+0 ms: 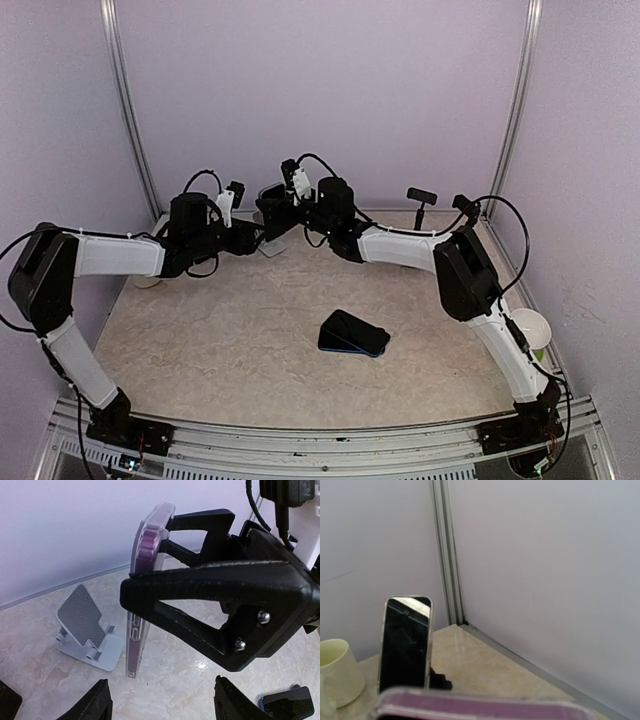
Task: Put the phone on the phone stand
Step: Pass from the right arm to the left, then place the phone on the phone stand.
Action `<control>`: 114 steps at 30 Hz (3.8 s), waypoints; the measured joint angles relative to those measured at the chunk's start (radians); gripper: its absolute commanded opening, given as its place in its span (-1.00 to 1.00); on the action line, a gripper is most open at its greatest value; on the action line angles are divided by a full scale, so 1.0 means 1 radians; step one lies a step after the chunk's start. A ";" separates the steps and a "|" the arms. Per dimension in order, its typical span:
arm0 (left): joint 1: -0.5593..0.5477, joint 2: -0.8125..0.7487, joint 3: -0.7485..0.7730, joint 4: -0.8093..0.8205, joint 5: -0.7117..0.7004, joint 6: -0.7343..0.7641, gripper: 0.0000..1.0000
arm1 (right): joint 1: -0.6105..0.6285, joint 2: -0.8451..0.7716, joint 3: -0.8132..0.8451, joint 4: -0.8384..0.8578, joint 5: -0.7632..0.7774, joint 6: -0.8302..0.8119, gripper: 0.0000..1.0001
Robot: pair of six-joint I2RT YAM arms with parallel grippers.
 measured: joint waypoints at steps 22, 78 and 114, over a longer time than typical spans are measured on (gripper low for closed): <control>0.041 0.157 0.142 0.060 0.159 0.117 -0.42 | -0.018 -0.108 -0.070 -0.105 -0.131 0.080 -0.09; 0.174 0.422 0.344 0.222 0.286 0.003 -1.00 | -0.063 -0.452 -0.648 0.031 -0.293 0.092 1.00; 0.218 0.554 0.361 0.314 0.353 0.028 -1.00 | -0.060 -0.521 -0.727 0.040 -0.305 0.145 1.00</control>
